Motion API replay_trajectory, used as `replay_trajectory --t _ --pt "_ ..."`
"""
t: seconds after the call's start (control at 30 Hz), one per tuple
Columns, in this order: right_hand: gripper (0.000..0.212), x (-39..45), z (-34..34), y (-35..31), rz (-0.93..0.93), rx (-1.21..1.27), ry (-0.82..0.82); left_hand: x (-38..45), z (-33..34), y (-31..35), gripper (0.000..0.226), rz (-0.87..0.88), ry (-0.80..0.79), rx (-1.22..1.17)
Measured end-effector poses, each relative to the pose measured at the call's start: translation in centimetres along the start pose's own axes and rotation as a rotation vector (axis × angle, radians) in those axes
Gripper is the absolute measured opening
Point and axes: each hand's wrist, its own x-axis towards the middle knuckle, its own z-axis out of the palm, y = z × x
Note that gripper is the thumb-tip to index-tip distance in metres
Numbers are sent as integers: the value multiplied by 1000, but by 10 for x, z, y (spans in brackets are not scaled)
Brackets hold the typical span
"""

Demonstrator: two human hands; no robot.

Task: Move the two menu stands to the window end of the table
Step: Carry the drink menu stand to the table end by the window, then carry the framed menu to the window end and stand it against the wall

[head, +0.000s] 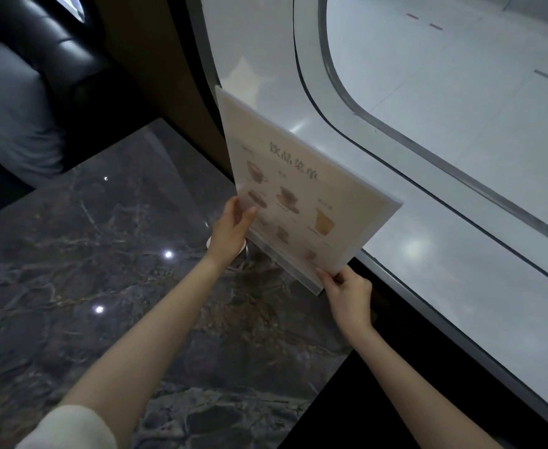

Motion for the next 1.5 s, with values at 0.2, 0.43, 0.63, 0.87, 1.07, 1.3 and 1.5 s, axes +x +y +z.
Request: replay_trajectory --t 0.2,0.43,0.63,0.87,1.07,1.3,1.5 --pt "23 -3 -4 -3 -39 -184 -106 -4 -5 -1 55 64 -78 213" --pt "26 -22 -8 -10 159 -355 -181 -27 -7 -15 50 69 -110 537" --pt "19 -38 6 -32 175 -282 -263 -65 -35 -25 31 51 27 760" --pt "18 -61 51 -106 -109 -187 -480 -123 -102 -39 31 143 164 858" --pt "17 -117 104 -176 -310 -166 -645 -192 -182 -45 31 258 351 997" --pt "24 -212 167 -242 -618 -174 -801 -293 -272 -64 33 292 639 1060" --pt "41 -300 216 -274 -794 -154 -899 -379 -330 -86 38 405 849 1194"
